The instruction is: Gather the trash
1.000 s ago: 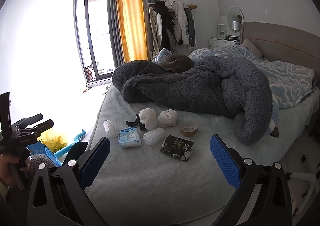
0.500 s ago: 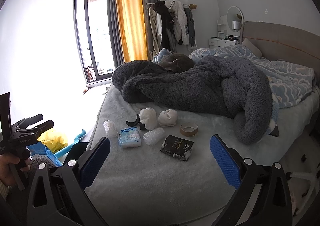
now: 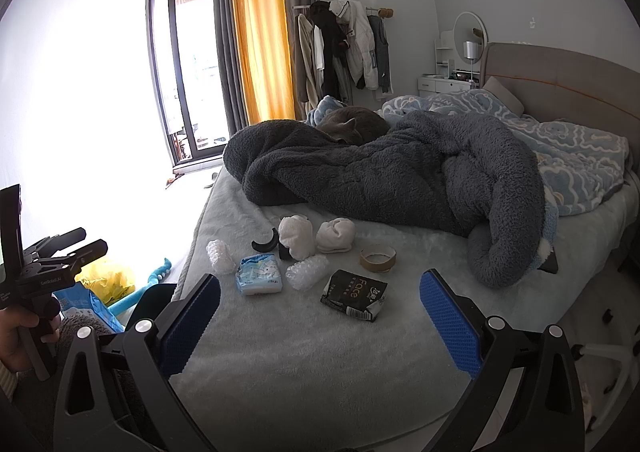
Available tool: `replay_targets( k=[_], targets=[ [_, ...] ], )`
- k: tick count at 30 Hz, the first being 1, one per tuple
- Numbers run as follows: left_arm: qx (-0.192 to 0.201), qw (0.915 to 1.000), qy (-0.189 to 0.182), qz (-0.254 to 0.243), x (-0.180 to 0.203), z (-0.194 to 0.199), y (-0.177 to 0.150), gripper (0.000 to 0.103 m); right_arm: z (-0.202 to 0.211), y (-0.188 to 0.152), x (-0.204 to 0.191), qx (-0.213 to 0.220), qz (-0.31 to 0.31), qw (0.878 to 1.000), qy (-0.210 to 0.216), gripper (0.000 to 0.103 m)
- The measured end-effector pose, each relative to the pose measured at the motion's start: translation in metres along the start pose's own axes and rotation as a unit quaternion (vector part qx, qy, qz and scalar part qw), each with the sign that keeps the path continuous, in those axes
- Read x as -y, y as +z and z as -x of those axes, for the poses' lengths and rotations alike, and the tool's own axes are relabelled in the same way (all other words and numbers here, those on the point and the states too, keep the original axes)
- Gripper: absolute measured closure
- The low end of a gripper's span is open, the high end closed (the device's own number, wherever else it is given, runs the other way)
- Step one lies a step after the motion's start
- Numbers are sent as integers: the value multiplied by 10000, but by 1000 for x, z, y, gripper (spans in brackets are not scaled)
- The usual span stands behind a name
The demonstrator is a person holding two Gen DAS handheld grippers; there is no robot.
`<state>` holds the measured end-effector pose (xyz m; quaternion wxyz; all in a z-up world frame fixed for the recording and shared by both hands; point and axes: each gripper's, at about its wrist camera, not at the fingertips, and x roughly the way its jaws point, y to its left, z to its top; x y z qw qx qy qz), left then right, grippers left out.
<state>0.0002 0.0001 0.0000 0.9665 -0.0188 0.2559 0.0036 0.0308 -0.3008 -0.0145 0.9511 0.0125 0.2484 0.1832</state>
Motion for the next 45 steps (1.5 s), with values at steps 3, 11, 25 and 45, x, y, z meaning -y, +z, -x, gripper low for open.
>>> replay_targets(
  k=[3, 11, 25, 45],
  targets=[
    [-4, 10000, -1, 4, 0, 0, 0, 3, 0, 0, 0, -7, 4, 10000, -2, 2],
    [4, 10000, 10, -32, -2, 1, 0, 3, 0, 0, 1, -6, 5, 10000, -2, 2],
    [-13, 10000, 14, -47, -3, -2, -3, 3, 1, 1, 0, 8, -8, 10000, -2, 2],
    [-83, 9999, 76, -125, 0, 0, -3, 3, -2, 1, 4, -161, 182, 9995, -202, 2]
  ],
)
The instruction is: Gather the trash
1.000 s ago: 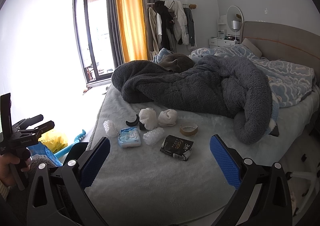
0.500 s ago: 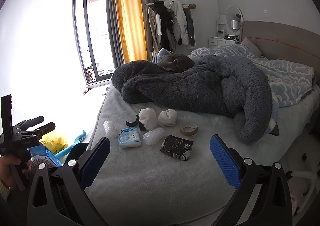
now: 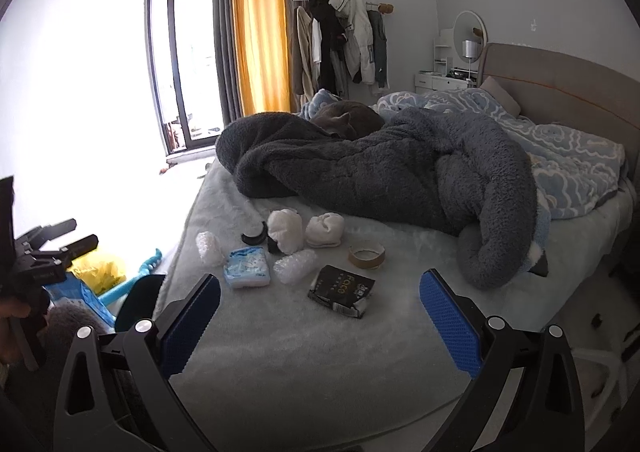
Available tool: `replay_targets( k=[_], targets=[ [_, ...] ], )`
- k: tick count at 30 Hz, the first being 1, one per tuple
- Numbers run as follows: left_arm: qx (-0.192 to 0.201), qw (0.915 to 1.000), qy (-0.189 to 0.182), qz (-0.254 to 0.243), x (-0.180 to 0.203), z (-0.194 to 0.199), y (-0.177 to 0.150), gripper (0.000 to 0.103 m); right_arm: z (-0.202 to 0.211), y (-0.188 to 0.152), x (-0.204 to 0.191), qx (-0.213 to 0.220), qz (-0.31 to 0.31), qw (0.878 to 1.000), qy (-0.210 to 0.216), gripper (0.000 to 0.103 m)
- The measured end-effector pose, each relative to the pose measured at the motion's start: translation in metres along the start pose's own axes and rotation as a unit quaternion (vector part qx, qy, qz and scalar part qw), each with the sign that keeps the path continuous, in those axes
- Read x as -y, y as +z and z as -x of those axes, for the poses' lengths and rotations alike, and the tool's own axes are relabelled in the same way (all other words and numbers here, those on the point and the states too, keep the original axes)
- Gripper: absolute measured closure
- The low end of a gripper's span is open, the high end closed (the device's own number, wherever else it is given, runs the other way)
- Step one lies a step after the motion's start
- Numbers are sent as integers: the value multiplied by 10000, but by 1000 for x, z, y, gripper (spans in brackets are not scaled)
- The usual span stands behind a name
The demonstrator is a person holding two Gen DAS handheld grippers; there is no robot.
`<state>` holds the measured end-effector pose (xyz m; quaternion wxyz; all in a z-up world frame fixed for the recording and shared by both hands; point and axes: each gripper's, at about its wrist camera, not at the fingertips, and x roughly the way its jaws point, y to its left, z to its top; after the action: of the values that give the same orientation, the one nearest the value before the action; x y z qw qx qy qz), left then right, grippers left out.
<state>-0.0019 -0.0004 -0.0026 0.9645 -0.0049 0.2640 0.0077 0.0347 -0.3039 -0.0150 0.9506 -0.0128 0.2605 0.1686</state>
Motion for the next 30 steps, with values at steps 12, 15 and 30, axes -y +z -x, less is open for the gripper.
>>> replay_targets(
  k=[12, 15, 30],
  targets=[
    [35, 9991, -337, -243, -7, -22, 9, 4, -31, -2, -1, -248, -344, 9991, -63, 2],
    [19, 9971, -536, -531, -2, -34, 5, 4, -51, -7, -2, -360, -467, 9981, -153, 2],
    [-432, 9906, -1163, -585, -11, -102, 2, 4, -145, -31, -3, -1018, -628, 9912, -561, 2]
  ],
)
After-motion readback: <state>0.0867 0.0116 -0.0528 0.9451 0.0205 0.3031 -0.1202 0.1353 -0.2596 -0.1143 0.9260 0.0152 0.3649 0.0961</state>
